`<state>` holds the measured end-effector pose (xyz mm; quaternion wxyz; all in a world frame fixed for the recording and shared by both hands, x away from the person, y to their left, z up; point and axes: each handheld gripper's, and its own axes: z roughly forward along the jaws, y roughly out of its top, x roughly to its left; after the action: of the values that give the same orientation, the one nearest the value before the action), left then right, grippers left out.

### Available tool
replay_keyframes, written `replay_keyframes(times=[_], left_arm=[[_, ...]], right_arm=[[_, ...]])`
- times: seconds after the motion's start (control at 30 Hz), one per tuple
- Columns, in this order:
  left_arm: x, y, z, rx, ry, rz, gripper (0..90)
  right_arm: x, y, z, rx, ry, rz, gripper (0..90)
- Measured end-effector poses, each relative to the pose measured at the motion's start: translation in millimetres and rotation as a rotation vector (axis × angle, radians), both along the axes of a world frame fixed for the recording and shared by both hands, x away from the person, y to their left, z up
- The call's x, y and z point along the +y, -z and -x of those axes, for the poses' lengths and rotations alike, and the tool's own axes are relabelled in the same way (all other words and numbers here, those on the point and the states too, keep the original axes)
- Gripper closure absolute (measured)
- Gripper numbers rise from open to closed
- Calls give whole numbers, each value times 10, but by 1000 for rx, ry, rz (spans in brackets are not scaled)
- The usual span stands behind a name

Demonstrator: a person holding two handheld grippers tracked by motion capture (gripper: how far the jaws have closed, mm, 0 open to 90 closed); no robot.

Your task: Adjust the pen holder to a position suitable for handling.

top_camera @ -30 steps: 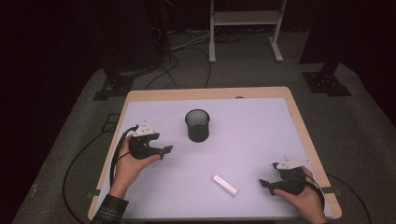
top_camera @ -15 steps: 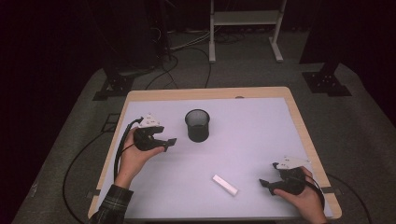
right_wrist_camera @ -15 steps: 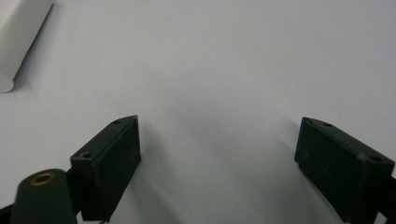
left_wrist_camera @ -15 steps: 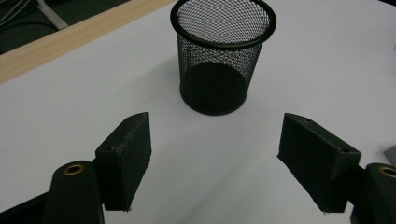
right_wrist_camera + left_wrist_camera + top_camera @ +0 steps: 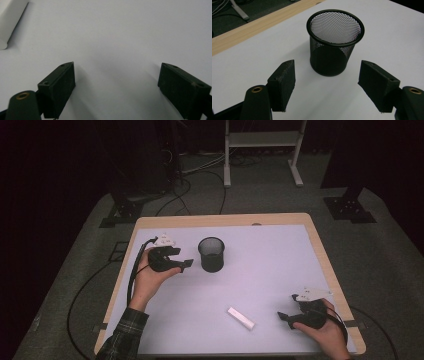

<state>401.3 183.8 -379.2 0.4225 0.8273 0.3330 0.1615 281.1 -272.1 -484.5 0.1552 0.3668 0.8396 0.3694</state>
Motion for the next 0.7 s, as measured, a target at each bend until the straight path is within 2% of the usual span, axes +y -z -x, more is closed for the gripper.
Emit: replay_keyframes(times=[0.7], left_arm=[[-197,-32,-306,5,-20,14,369]], right_arm=[[-1,0,-1,0,-1,0,131]])
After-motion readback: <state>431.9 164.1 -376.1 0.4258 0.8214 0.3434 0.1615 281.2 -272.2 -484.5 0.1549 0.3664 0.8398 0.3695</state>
